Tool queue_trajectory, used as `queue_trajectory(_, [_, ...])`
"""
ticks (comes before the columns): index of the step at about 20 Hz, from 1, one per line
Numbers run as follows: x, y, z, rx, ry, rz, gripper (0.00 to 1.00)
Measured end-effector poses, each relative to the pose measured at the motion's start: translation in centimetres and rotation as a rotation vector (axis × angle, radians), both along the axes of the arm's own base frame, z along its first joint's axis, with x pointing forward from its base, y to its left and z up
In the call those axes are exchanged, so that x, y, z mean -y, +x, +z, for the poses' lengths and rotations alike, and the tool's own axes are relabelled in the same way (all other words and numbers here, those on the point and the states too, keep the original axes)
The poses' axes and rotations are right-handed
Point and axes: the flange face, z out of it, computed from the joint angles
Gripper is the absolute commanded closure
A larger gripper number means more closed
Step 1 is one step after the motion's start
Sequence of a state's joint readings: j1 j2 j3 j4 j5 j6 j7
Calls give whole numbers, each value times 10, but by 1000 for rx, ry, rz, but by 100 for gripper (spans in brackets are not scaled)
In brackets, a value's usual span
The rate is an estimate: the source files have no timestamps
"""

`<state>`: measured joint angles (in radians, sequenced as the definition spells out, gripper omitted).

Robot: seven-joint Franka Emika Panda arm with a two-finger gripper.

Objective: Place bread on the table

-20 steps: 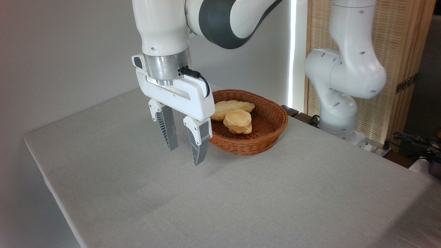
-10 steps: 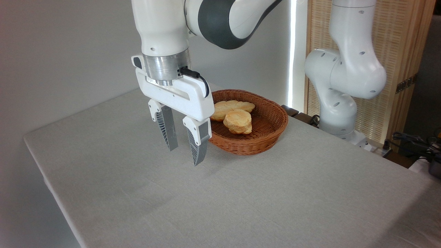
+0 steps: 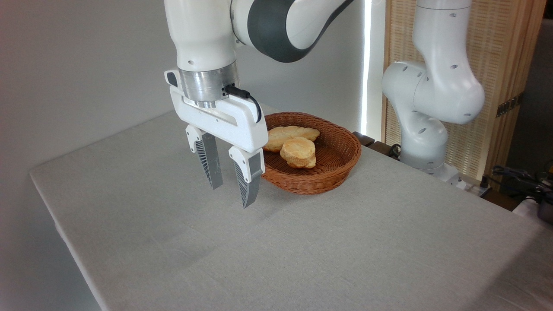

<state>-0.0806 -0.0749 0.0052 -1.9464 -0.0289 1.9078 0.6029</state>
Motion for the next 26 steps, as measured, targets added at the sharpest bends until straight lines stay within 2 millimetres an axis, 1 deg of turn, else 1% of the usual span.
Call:
queue_trajectory(5, [1,0,0,1,0,-2,0])
queue_trajectory(9, [3,0,5,11,-1,-5,0])
queue_trajectory(11, [12,-4,8,2,0,-24,0])
queue_trajectory(13, [28,-11,12,-9,1,-56,0])
queue_trajectory(16, [54,-31,24,-16,3,-111,0])
queue_trajectory(18, [70,-48,28,-28,5,-150,0])
queue_trajectory(22, [104,-90,23,-61,13,-239,0])
queue_trajectory(26, [125,-128,16,-120,29,-309,0])
